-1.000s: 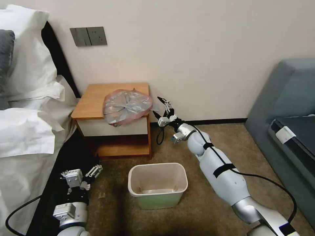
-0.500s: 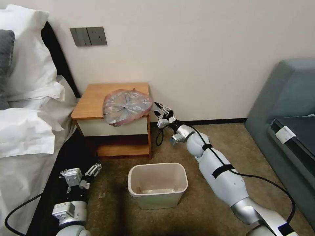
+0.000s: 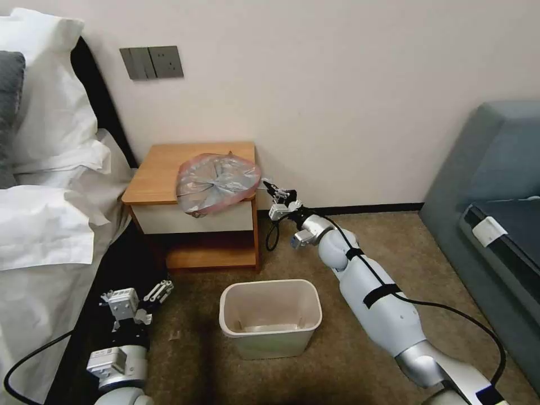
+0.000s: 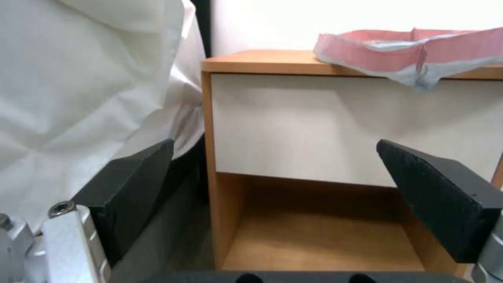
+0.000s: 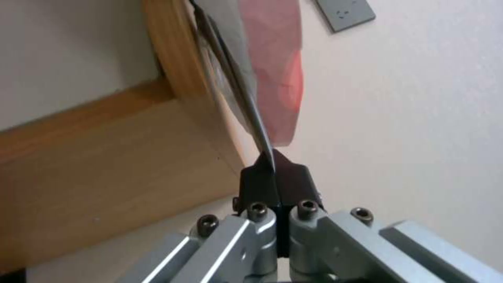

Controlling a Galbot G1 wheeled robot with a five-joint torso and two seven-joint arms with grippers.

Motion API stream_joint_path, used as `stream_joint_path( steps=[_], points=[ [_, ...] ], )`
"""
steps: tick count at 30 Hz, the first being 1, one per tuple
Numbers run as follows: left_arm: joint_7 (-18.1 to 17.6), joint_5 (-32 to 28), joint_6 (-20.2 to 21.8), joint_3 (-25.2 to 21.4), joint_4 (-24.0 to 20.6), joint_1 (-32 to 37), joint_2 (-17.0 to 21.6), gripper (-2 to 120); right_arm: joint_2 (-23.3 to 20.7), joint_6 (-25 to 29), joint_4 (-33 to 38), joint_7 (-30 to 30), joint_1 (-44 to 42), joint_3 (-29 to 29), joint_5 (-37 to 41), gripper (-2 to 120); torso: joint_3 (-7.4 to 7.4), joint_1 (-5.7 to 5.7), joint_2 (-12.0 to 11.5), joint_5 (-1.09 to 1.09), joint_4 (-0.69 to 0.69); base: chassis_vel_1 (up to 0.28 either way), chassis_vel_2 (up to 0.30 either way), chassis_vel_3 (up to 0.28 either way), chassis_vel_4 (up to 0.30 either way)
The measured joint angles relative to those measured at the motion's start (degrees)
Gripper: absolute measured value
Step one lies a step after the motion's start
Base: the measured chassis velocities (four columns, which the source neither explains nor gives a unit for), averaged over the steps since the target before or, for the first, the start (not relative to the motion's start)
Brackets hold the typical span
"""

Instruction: Pick up the garbage bag from the table and place it over the trash can.

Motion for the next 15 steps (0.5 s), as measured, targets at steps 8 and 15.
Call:
stream_joint_path(
  steps=[8, 15],
  points=[
    [-0.02, -0.27, 0.03, -0.71, -0.24, -0.26, 0.45, 97, -3.51, -4.58, 7.37, -1.90, -3.80, -4.01, 13.86, 0, 0.00, 0.00, 0.00, 0.00, 0.00, 0.000, 0.000, 0.000, 0.000],
    [-0.02, -1.42, -0.28, -1.93, -1.51, -0.91, 0.61, 97, -8.49, -11.41, 17.49, -3.58, -10.26, -7.92, 27.29, 0, 0.00, 0.00, 0.00, -0.01, -0.01, 0.000, 0.000, 0.000, 0.000]
  ],
)
